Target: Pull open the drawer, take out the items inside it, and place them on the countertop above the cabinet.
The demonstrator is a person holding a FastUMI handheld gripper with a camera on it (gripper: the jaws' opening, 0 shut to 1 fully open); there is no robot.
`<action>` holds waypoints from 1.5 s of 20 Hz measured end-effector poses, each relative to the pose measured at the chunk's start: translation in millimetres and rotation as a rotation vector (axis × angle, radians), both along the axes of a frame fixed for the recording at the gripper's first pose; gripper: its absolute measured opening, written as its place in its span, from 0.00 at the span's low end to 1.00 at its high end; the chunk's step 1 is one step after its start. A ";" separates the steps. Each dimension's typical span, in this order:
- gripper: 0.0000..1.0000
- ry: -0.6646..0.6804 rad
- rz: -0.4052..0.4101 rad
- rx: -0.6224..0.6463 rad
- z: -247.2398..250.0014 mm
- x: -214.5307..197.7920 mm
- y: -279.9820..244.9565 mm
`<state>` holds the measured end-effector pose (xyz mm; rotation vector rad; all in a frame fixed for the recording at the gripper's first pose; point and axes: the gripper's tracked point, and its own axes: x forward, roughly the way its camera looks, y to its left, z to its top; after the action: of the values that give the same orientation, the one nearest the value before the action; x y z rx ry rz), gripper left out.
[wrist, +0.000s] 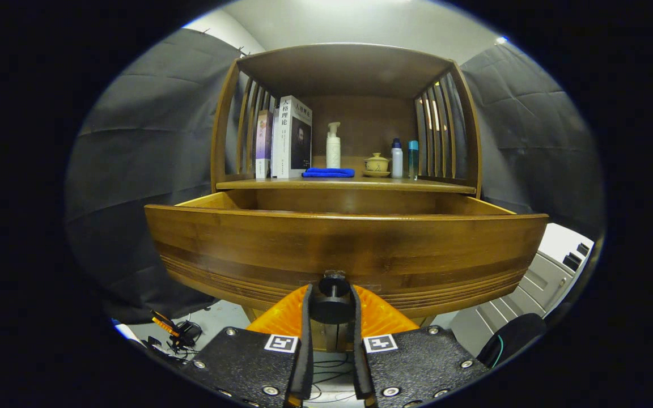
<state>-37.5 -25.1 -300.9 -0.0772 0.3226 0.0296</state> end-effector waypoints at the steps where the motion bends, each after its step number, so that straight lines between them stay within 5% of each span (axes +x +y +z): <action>1: 0.30 0.004 0.002 -0.007 0.1 -5.3 1.0; 11: 0.35 0.014 0.019 0.015 1.2 -29.5 7.1; 17: 0.96 -0.124 0.147 -0.081 48.0 -37.7 29.7; 21: 0.95 -0.136 0.186 0.036 100.9 -28.4 55.5; 30: 0.95 -0.086 -0.029 -0.035 170.1 56.5 13.3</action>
<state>19.0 -11.8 -130.8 -0.1083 0.2379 -0.0077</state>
